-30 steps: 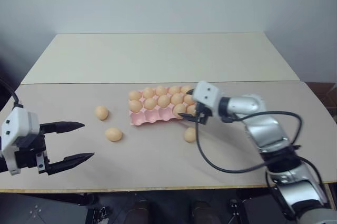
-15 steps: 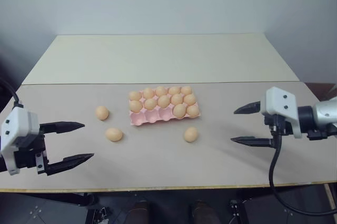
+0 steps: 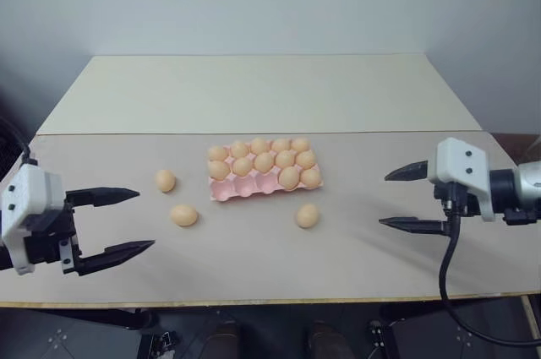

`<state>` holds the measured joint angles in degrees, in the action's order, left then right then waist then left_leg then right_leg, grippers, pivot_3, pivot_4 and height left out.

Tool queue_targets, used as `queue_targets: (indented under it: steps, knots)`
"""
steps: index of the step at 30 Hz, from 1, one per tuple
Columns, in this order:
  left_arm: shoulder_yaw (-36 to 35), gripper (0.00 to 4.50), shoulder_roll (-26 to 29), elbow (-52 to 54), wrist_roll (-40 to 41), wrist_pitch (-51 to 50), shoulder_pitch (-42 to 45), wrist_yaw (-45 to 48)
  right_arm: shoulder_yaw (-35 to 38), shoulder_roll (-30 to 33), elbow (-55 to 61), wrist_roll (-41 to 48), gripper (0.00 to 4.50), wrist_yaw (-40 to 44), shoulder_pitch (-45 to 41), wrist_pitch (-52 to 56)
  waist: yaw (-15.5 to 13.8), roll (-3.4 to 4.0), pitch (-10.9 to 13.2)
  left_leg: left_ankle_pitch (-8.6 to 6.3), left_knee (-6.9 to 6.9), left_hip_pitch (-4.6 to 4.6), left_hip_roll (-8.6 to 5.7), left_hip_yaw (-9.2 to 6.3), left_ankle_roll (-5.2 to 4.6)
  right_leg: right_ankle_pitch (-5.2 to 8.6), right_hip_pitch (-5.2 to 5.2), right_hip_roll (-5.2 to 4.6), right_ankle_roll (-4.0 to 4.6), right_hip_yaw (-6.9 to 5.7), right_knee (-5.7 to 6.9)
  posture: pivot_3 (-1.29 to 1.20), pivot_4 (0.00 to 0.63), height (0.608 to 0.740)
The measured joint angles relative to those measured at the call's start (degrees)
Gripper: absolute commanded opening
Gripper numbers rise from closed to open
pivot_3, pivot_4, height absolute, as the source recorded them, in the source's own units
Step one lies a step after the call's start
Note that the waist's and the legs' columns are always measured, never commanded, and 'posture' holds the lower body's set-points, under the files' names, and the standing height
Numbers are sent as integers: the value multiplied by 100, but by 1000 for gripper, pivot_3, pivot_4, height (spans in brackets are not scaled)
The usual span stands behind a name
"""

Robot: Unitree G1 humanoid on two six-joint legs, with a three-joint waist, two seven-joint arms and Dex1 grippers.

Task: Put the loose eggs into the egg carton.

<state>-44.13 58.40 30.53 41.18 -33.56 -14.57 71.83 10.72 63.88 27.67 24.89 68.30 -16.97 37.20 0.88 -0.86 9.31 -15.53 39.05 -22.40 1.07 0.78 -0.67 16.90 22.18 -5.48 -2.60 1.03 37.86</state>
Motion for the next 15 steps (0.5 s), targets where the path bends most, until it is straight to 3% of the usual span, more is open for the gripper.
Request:
queue_targets:
  steps: [10, 15]
  knots:
    - [419, 4500, 28, -123, -35, 48, 243, -3, -1977, -1142, -17, -572, 4469, -977, -840, 181, -3, -1, 0, 0, 0, -4, -4, -1, 0, 0, 6, 2, 0, 0, 0, 0, 150, 740]
    - [504, 4500, 27, -130, -48, 76, 259, -39, -2685, -1365, -305, -1042, 4469, -986, -1069, 69, -11, -1, 0, 0, 1, -9, -6, -2, 0, 0, 10, 0, 0, -4, 0, 0, 150, 740]
